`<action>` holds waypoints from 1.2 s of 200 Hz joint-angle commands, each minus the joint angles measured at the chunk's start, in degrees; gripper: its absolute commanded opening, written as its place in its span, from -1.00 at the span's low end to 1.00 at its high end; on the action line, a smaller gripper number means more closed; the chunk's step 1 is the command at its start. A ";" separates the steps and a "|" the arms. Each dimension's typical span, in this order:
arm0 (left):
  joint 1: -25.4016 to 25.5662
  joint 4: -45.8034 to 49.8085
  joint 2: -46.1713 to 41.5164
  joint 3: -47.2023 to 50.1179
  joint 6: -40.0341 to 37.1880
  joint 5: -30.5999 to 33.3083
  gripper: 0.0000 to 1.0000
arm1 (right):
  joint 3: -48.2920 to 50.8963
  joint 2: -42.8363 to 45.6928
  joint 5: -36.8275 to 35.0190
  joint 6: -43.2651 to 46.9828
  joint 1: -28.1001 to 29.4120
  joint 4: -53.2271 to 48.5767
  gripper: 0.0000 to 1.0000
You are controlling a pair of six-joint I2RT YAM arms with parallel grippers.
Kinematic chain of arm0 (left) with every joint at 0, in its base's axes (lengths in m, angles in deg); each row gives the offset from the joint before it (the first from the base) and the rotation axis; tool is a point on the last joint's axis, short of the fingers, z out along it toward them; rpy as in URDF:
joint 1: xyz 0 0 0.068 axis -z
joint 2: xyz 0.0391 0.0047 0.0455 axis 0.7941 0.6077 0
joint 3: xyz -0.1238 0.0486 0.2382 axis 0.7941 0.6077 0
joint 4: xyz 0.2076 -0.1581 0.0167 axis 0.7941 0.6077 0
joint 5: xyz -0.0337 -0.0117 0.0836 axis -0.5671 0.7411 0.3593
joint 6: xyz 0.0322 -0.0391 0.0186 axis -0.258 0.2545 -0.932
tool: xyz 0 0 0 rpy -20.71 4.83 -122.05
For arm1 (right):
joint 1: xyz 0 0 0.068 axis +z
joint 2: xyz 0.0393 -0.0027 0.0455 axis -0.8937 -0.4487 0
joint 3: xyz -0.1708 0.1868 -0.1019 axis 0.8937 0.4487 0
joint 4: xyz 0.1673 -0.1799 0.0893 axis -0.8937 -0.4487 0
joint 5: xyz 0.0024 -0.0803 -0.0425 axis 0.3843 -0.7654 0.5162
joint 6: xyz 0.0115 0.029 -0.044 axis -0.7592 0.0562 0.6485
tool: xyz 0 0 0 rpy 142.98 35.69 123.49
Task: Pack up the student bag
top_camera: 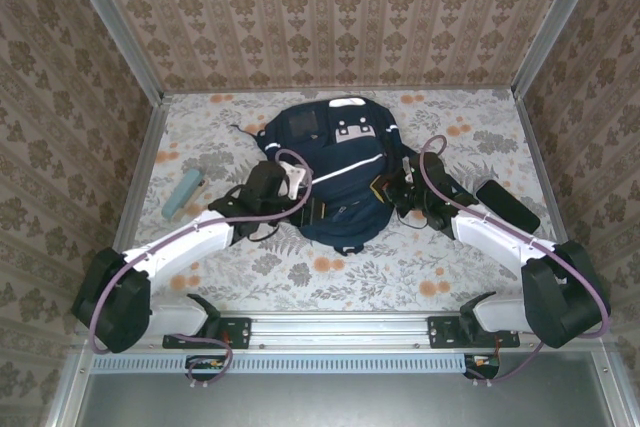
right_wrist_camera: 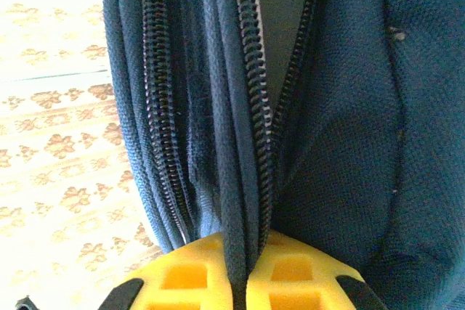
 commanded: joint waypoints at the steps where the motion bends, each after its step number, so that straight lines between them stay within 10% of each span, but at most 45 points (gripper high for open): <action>1: 1.63 -4.92 1.21 1.31 2.38 -2.21 -0.27 | -2.64 0.67 4.03 -3.00 -0.28 10.30 -0.93; 240: 6.16 -21.26 6.78 2.73 12.06 12.20 -0.09 | 0.70 0.31 5.91 -10.40 0.09 17.37 -0.95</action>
